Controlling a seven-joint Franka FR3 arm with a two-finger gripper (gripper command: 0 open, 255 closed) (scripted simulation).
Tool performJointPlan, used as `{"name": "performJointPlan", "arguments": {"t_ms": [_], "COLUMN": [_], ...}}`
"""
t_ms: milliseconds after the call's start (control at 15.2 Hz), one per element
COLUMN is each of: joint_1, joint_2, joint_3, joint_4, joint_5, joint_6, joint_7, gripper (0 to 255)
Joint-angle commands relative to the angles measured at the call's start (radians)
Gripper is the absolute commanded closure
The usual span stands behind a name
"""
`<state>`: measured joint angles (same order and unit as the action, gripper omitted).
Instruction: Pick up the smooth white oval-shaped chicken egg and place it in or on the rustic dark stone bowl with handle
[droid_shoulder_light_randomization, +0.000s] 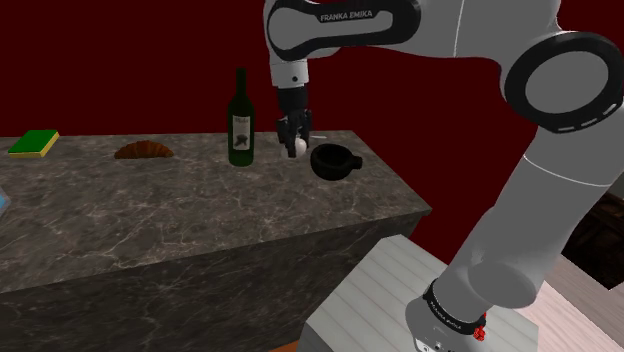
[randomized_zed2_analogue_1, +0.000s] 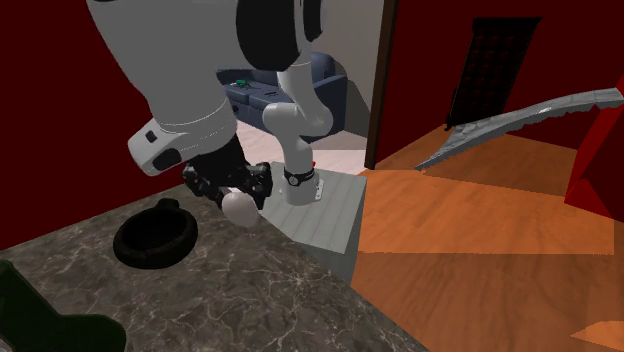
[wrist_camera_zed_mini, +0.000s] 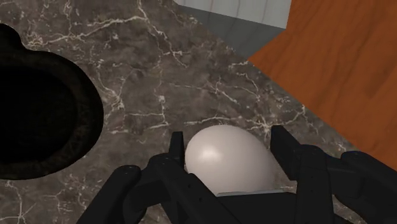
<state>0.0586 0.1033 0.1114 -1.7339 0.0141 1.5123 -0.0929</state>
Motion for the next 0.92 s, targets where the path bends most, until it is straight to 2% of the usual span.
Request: {"name": "performJointPlan", "arguments": {"t_ms": [0, 462, 858], "joint_1": [-0.024, -0.110, -0.183], "joint_2": [-0.009, -0.026, -0.003], "joint_3": [-0.021, -0.097, -0.161], "joint_4": [-0.007, -0.027, 0.001], "joint_5": [-0.012, -0.056, -0.093], "joint_6": [-0.003, 0.003, 0.007], "joint_7": [-0.046, -0.203, -0.337], "gripper": [255, 255, 255]}}
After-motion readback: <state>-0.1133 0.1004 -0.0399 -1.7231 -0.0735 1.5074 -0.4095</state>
